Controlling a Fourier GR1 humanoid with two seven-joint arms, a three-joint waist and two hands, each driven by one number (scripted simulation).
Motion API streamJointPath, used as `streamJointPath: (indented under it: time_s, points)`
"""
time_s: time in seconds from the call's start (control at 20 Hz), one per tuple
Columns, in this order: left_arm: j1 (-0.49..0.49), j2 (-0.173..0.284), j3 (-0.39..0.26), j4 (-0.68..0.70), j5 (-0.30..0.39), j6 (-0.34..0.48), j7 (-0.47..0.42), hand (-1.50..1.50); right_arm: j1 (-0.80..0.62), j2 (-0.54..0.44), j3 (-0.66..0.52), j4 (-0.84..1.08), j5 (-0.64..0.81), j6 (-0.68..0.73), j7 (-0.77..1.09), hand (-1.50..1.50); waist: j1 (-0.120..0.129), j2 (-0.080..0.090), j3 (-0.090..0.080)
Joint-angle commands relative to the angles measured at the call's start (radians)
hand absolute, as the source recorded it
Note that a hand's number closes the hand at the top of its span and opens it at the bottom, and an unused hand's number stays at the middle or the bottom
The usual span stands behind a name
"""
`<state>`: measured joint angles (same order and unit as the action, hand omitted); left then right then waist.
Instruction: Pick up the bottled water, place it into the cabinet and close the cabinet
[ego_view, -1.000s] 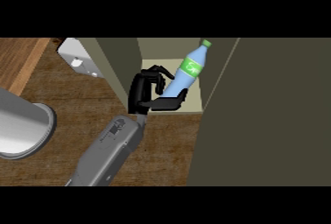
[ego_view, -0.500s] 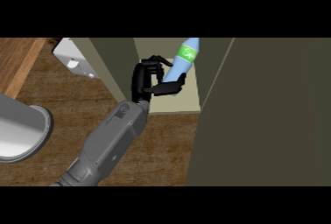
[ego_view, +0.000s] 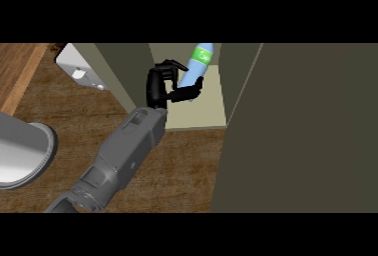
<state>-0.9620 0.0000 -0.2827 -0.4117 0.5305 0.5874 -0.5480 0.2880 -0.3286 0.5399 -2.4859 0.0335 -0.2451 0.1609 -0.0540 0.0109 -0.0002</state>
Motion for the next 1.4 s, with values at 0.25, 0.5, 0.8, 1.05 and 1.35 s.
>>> streamJointPath:
  time_s: [0.25, 0.5, 0.8, 1.05, 1.35]
  points:
    - [-0.118, 0.0, 0.032, 0.192, -0.018, 0.05, -0.065, 1.5, 0.022, -0.035, -0.063, -0.094, -0.066, 0.037, 0.02, -1.5, -0.012, 0.008, 0.0]
    - [-0.15, 0.004, 0.042, 0.266, -0.032, 0.033, -0.081, -1.5, -0.01, 0.001, -0.047, -0.022, -0.072, 0.041, -0.032, -1.5, -0.018, 0.018, 0.0]
    - [-0.148, 0.0, 0.072, 0.273, -0.012, 0.005, -0.116, -1.5, 0.037, -0.006, -0.005, -0.058, -0.028, 0.038, -0.016, -1.5, -0.022, 0.011, -0.001]
    - [-0.179, 0.001, 0.089, 0.292, -0.008, -0.019, -0.094, -1.5, 0.038, -0.013, -0.023, -0.065, -0.049, 0.053, -0.018, -1.5, -0.018, 0.01, -0.001]
    - [-0.169, 0.0, 0.088, 0.31, -0.029, -0.072, -0.165, -1.5, 0.029, -0.004, -0.037, -0.038, -0.052, 0.064, -0.051, -1.5, -0.022, 0.015, -0.001]
